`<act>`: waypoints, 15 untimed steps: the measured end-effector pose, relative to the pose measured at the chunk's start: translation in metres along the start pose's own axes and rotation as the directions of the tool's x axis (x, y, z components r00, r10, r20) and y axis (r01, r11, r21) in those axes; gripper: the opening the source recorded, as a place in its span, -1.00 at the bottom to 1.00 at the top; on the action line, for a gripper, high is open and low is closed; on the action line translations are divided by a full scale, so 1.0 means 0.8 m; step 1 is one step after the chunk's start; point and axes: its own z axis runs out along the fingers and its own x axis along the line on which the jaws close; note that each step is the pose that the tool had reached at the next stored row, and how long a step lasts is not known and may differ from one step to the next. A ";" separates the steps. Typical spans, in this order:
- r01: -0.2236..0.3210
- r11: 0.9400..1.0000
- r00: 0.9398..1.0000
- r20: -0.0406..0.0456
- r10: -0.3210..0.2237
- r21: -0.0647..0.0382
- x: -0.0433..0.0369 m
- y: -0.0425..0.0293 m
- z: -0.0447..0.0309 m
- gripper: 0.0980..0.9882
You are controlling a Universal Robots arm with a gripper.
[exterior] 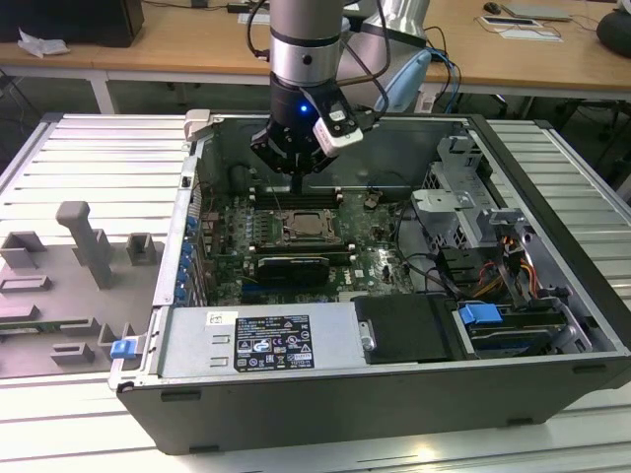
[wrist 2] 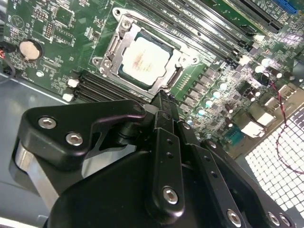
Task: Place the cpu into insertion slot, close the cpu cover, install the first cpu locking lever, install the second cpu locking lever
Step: 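Install the first cpu locking lever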
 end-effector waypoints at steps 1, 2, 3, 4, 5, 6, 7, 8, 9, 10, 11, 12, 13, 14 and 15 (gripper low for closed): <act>0.004 1.000 1.000 0.000 -0.004 0.000 0.002 0.0000 0.0001 -0.98; 0.007 1.000 1.000 0.000 -0.007 0.000 0.003 0.0000 0.0002 -0.98; 0.012 1.000 1.000 0.000 -0.012 0.000 0.005 0.0000 0.0003 -0.98; 0.016 1.000 1.000 0.001 -0.016 0.000 0.007 0.0000 0.0005 -0.98; 0.021 1.000 1.000 0.001 -0.021 0.000 0.010 0.0000 0.0008 -0.98; 0.024 1.000 1.000 0.001 -0.024 0.000 0.012 -0.0001 0.0009 -0.98; 0.025 1.000 1.000 0.002 -0.025 0.000 0.015 -0.0001 0.0010 -0.98; 0.026 1.000 1.000 0.002 -0.026 0.000 0.017 -0.0001 0.0011 -0.98; 0.027 1.000 1.000 0.002 -0.027 0.000 0.022 -0.0001 0.0013 -0.98; 0.029 1.000 1.000 0.002 -0.029 0.000 0.028 -0.0001 0.0016 -0.98; 0.029 1.000 1.000 0.002 -0.029 0.000 0.033 -0.0001 0.0018 -0.98; 0.030 1.000 1.000 0.002 -0.030 0.000 0.037 -0.0001 0.0020 -0.98; 0.030 1.000 1.000 0.002 -0.030 0.000 0.039 -0.0001 0.0023 -0.98; 0.031 1.000 1.000 0.003 -0.031 0.000 0.043 -0.0001 0.0027 -0.98; 0.031 1.000 1.000 0.004 -0.031 0.000 0.046 0.0000 0.0031 -0.98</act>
